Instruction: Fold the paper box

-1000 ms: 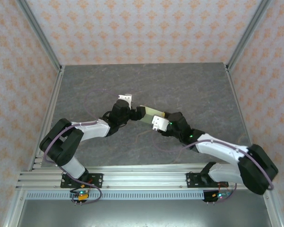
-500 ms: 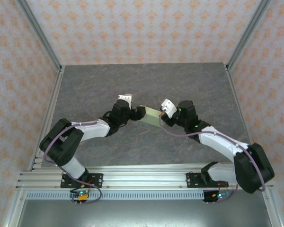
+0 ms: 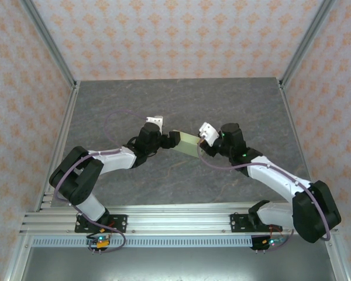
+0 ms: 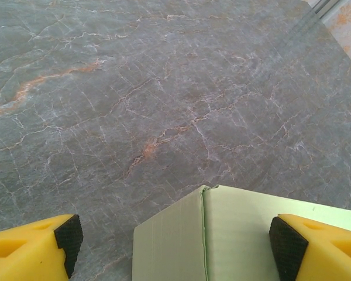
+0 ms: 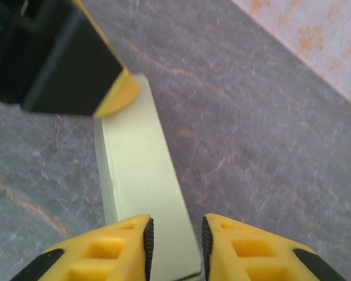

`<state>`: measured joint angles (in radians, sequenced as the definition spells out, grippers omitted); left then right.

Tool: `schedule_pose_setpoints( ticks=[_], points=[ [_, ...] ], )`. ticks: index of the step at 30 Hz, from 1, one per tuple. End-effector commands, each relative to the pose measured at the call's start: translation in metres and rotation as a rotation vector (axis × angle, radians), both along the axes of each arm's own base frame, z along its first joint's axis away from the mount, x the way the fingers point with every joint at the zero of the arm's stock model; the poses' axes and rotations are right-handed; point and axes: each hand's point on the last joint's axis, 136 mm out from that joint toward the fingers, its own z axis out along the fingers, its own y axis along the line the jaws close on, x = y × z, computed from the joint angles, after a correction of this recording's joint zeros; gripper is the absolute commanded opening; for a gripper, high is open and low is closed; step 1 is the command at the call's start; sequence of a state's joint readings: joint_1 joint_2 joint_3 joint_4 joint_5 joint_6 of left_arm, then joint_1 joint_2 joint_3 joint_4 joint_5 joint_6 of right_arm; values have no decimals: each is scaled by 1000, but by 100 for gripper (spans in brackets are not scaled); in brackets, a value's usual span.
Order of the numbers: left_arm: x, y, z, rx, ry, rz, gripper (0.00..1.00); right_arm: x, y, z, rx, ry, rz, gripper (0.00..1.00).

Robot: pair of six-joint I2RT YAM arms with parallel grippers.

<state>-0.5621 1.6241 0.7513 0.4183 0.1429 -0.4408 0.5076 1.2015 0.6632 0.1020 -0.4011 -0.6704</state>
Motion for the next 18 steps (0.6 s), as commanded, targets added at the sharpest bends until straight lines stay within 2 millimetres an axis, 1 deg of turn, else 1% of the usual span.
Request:
schedule_pose_setpoints(
  ticks=[1, 3, 5, 8, 9, 10, 13, 15, 17, 18],
  points=[
    [-25, 16, -48, 130, 164, -26, 87, 1, 8, -7, -43, 28, 58, 31],
    [-26, 10, -39, 108, 153, -52, 88, 5, 4, -26, -94, 49, 44, 31],
    [-26, 10, -32, 103, 144, -50, 88, 8, -5, -47, -160, 80, 9, 31],
    [-24, 8, -20, 94, 131, -59, 89, 2, -18, -79, -266, 138, 6, 31],
    [-24, 4, -11, 84, 119, -84, 90, -1, -20, -85, -287, 150, 9, 31],
    [-24, -2, -2, 76, 110, -114, 91, -2, -21, -88, -294, 156, 8, 31],
    [-24, -11, 35, 58, 60, -170, 95, 1, -19, -83, -286, 148, 8, 32],
    [-22, -8, 58, 53, 12, -163, 97, 4, -19, -80, -297, 143, 2, 32],
    [-21, -5, 74, 60, -23, -156, 98, 4, -21, -81, -308, 146, 1, 32],
    [-21, -3, 78, 71, -36, -151, 98, 3, -21, -83, -311, 149, 1, 32]
  ],
)
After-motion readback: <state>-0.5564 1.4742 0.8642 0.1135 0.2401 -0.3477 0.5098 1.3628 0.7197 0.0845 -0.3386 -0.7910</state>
